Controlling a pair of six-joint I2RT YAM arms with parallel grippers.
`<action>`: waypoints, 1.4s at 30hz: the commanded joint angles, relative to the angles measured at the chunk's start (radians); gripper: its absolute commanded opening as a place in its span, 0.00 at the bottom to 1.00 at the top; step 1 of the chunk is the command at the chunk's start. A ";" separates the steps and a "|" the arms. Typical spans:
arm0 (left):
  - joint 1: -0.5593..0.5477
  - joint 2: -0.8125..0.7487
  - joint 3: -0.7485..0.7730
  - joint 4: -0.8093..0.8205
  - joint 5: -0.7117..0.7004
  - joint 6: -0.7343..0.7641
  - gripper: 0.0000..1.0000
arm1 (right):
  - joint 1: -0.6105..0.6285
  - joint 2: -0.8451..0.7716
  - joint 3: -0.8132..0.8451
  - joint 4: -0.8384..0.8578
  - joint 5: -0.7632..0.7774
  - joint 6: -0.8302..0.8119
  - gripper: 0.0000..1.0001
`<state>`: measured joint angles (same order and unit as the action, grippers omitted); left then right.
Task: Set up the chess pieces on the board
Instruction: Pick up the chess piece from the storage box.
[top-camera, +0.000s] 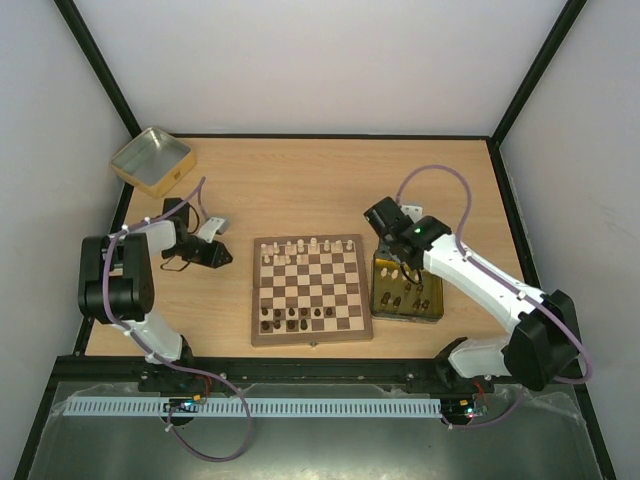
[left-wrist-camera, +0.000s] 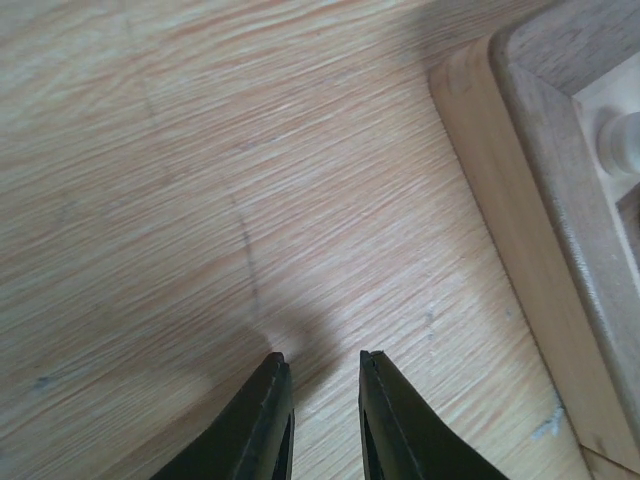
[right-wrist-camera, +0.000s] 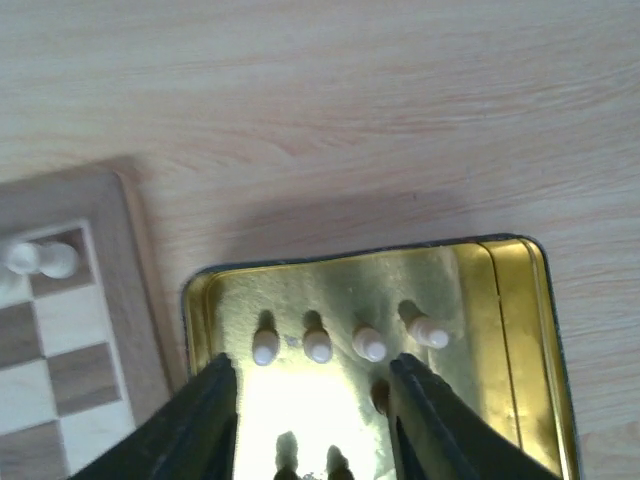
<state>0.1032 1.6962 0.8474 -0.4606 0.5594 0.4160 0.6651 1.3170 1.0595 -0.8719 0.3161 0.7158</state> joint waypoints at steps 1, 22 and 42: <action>0.007 0.006 -0.062 0.034 -0.220 -0.038 0.20 | -0.067 -0.018 -0.052 0.041 -0.161 -0.033 0.32; 0.091 -0.433 0.095 -0.240 0.238 0.178 0.73 | -0.139 0.139 -0.127 0.166 -0.382 -0.117 0.14; 0.087 -0.469 0.119 -0.551 0.445 0.397 0.74 | -0.141 0.194 -0.181 0.223 -0.368 -0.087 0.26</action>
<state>0.1905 1.2415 0.9787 -1.0046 0.9798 0.8146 0.5293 1.4971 0.8932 -0.6777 -0.0719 0.6163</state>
